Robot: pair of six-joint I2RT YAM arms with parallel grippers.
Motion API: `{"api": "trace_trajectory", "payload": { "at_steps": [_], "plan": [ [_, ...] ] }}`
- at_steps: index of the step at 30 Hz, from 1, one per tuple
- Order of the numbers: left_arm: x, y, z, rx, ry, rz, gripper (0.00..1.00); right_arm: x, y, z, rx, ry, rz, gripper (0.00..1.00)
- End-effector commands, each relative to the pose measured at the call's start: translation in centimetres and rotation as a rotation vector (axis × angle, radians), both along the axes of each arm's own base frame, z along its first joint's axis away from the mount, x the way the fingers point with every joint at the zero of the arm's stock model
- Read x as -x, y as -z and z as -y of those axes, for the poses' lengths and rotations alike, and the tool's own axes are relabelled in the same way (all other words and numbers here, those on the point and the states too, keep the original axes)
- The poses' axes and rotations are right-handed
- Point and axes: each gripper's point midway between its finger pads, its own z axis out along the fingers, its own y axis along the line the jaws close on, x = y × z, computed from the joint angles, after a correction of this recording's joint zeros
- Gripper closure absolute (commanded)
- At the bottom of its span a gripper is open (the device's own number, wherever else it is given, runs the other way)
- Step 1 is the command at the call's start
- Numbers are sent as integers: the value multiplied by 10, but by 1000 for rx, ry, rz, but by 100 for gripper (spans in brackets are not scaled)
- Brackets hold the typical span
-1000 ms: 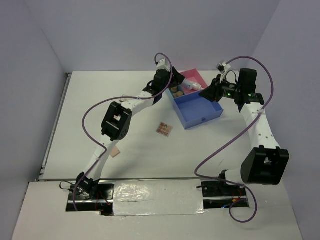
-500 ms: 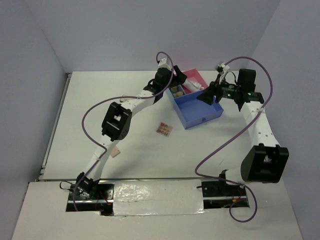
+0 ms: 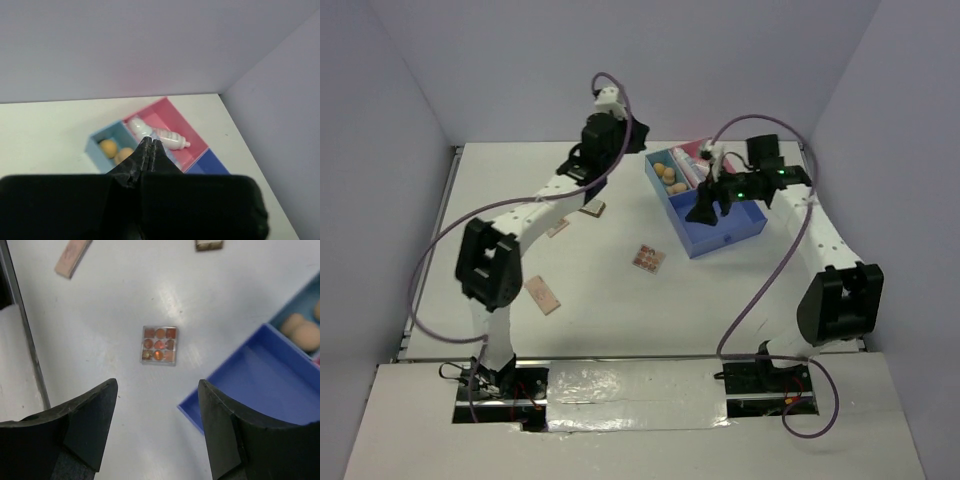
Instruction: Organize the makeup
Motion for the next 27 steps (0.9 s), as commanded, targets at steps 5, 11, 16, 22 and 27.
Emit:
{"api": "trace_trajectory", "payload": {
  "at_steps": [5, 11, 16, 22, 27],
  "plan": [
    [65, -3, -159, -47, -168, -99, 74, 18, 68, -65, 388, -34, -40, 18],
    [146, 47, -222, -155, -262, -264, 20, 9, 111, -95, 537, 47, -155, 7],
    [204, 82, -255, -148, -386, -327, 1, 9, 135, -117, 607, 88, -208, 0],
    [240, 99, -275, -85, -481, -332, 1, 18, 168, -120, 713, 82, -237, 0],
    [246, 99, -281, -126, -499, -345, 1, 12, 188, -115, 772, 112, -242, 4]
  ]
}}
